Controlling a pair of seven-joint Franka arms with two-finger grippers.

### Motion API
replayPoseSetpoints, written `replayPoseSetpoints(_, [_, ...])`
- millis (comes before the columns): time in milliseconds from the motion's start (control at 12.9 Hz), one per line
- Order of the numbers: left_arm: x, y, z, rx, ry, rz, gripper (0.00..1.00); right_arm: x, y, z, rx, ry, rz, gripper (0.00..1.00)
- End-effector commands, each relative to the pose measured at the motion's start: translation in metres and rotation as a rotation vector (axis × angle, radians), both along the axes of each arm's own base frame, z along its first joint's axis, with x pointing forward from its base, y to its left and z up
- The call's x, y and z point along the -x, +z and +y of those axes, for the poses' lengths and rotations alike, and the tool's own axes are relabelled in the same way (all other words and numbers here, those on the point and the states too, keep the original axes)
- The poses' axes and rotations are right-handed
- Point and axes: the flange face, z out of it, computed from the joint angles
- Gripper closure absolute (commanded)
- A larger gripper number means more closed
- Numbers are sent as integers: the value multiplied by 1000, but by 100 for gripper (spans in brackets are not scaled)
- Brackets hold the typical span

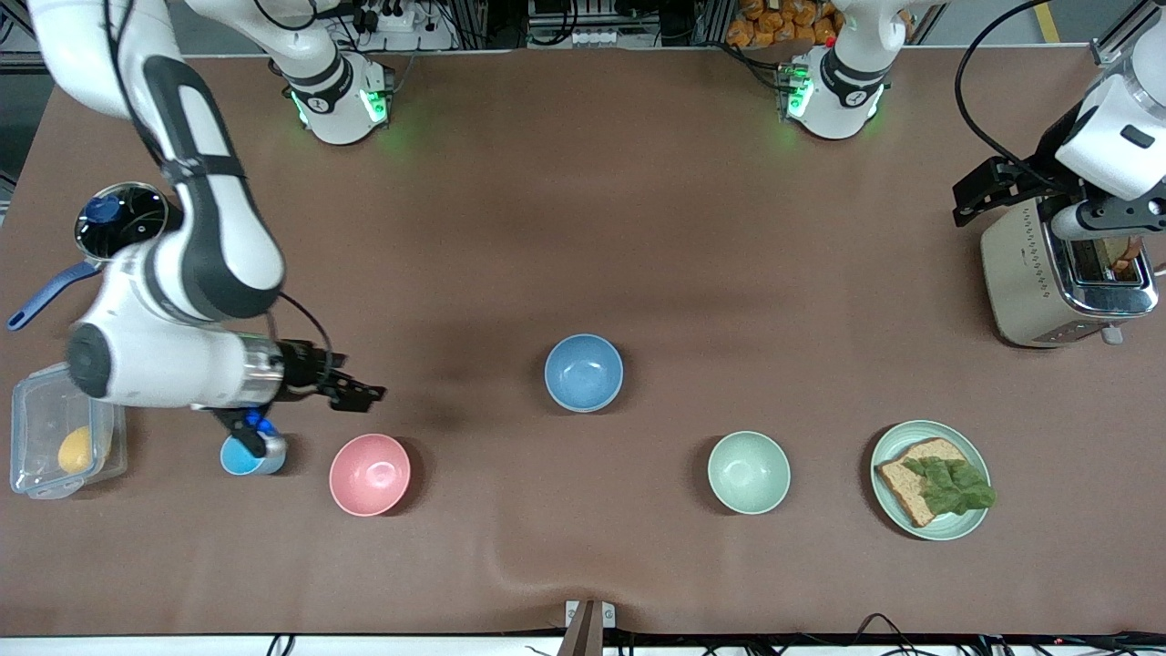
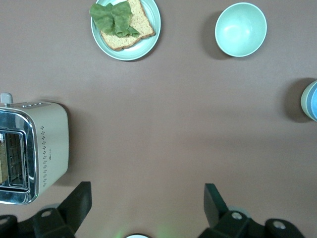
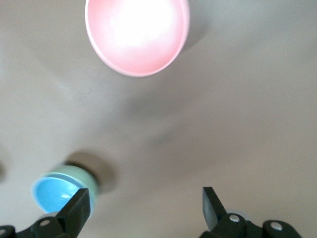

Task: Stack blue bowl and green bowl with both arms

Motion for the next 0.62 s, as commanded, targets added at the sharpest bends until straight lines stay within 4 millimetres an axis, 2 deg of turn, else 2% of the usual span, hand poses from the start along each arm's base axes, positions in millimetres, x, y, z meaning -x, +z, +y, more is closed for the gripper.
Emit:
replayPoseSetpoints(0, [9,3,2,7,-15,7,0,30,56,-36,74,191,-71,0])
replayPoseSetpoints(233, [9,4,6,9,-9,5,0,82,111,-79,145,374,-128,0])
replayPoseSetpoints(389, [9,4,3,9,-11,4,0,95,133,-115,160,439,-115,0])
replayPoseSetpoints(467, [9,4,1,10,-12,4,0,97,158,-124,199,481,-142,0])
replayPoseSetpoints(544, [9,4,3,11,-9,4,0,98,172,-132,227,515,-151,0])
